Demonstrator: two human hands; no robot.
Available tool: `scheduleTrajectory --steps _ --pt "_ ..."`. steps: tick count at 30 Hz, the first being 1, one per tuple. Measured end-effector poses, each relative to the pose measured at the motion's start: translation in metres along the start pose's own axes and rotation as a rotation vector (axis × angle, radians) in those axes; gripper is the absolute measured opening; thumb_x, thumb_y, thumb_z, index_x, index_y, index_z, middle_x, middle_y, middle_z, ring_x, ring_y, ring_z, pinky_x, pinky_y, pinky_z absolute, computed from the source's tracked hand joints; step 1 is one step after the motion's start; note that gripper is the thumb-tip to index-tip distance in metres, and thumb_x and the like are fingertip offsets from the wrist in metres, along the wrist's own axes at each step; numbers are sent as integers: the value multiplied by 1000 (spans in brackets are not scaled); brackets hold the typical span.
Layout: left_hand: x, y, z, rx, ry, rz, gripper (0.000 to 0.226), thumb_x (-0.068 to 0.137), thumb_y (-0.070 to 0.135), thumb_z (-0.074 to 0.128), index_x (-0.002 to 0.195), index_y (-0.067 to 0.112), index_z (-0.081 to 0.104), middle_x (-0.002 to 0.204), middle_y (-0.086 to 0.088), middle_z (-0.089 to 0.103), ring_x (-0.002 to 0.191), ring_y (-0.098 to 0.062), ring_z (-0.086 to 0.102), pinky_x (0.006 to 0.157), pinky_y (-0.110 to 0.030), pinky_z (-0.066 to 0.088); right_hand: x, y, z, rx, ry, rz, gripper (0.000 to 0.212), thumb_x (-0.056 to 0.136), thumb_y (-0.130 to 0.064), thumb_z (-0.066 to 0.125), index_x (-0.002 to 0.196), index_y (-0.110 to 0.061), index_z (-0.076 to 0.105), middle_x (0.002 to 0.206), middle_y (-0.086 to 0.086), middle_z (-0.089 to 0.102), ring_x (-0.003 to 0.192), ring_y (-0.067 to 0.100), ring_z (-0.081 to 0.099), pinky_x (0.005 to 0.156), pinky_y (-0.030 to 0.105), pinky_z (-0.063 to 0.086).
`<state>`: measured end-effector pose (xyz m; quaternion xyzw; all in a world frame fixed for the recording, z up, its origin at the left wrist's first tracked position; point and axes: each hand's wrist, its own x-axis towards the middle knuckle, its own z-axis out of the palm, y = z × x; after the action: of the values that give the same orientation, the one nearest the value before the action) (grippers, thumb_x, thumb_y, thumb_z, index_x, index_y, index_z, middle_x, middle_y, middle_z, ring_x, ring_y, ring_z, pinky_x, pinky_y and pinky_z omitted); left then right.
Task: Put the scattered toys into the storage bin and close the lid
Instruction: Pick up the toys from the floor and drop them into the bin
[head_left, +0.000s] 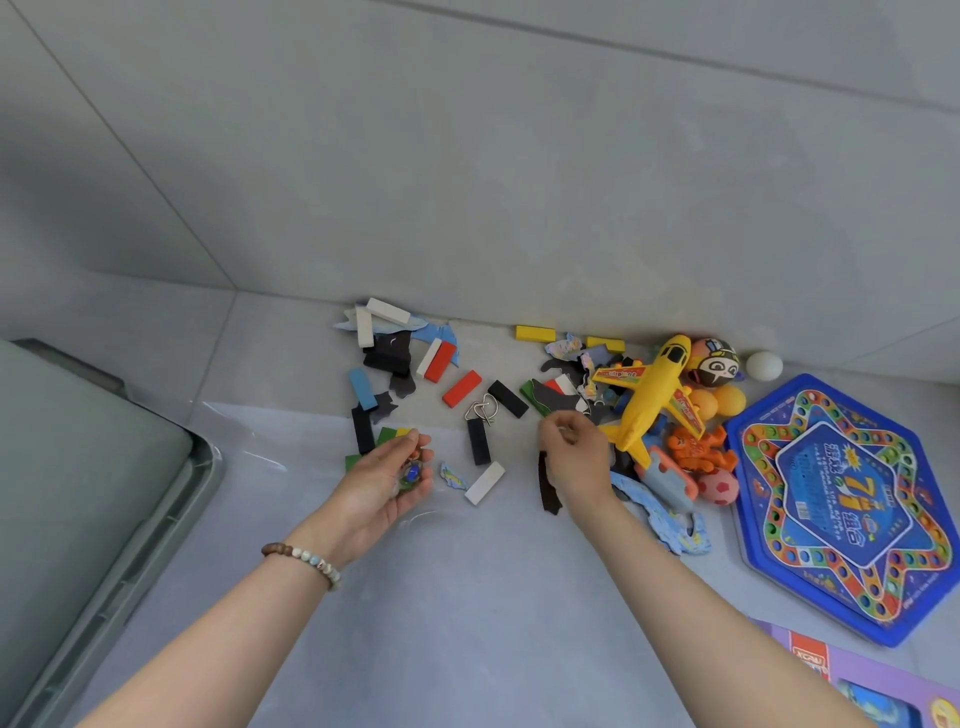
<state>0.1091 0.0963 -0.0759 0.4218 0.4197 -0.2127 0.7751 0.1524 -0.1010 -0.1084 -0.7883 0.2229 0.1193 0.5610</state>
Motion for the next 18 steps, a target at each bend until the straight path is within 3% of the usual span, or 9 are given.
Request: scheduleTrajectory --steps 3,7,11,18 --pt "-14 16 10 33 -26 68 17 96 23 51 91 12 63 83 -2 59 65 -9 54 50 -15 53 -18 -51 -5 601 -199 221 23 91 -10 48 68 -15 46 43 -6 27 35 6 21 36 18 16" --pt "-57 64 27 120 -81 221 21 97 29 48 88 15 62 74 2 57 52 -4 51 44 -12 47 -52 -136 -2 846 -511 203 14 89 -18 46 85 -11 57 42 -8 25 33 3 21 34 16 13" --pt "-131 127 18 182 -92 397 22 96 31 48 89 15 61 70 5 56 47 -2 50 40 -11 40 -92 -219 17 842 -725 160 27 94 -23 39 77 -12 58 48 -4 30 34 5 26 36 17 11" --pt "-271 206 -83 150 17 622 25 95 35 49 90 15 62 75 3 53 48 -5 44 38 -12 33 -194 -313 90 541 -996 75 19 92 -31 43 82 -18 53 52 -6 33 34 3 25 34 14 18"
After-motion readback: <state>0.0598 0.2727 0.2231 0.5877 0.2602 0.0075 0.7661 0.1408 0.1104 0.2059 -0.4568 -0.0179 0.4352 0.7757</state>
